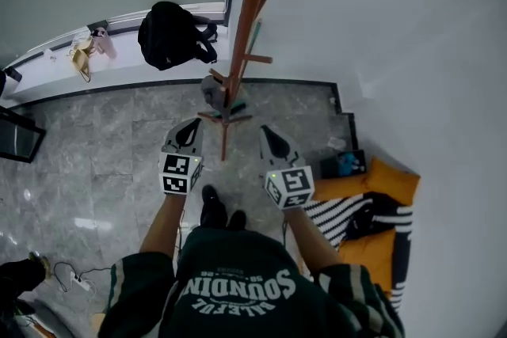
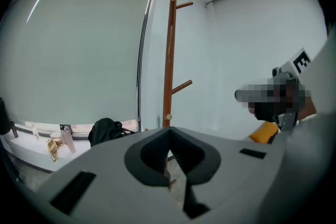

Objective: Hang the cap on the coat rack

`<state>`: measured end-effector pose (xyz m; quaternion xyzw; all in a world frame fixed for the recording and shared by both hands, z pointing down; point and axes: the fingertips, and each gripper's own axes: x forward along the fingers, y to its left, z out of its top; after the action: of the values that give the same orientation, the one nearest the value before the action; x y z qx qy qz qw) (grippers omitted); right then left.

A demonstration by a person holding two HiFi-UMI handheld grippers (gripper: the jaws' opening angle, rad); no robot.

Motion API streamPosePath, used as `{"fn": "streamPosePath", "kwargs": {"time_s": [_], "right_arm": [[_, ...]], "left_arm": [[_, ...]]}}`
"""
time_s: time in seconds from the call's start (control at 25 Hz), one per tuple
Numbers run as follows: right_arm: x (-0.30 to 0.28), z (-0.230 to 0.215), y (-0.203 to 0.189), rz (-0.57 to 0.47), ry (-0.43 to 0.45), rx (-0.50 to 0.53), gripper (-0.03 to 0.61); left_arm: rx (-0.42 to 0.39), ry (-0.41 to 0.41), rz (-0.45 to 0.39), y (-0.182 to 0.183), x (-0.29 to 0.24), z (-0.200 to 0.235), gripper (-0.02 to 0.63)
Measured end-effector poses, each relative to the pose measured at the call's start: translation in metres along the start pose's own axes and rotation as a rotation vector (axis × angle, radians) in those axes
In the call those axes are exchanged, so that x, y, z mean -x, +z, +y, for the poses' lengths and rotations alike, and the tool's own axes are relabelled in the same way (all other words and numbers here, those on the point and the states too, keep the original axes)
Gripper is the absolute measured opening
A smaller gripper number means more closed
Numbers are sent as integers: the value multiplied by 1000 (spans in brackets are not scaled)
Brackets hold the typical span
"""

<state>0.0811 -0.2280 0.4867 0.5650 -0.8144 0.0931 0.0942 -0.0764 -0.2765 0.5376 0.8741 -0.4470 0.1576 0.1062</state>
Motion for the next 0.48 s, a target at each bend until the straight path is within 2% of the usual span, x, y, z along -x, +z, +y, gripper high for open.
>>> {"fn": "streamPosePath", "kwargs": {"time_s": [0.16,0.28,0.48], "right_arm": [[20,0,7,-33,6,10,-2],[40,0,6,-52,10,12,-2],[67,7,2,-70,40,10,-2]], "left_arm": [[-38,2,4,5,16,-19,0],[-81,6,-24,10,29,-36,0],[-89,13,-31,9,50,-58,0]]}}
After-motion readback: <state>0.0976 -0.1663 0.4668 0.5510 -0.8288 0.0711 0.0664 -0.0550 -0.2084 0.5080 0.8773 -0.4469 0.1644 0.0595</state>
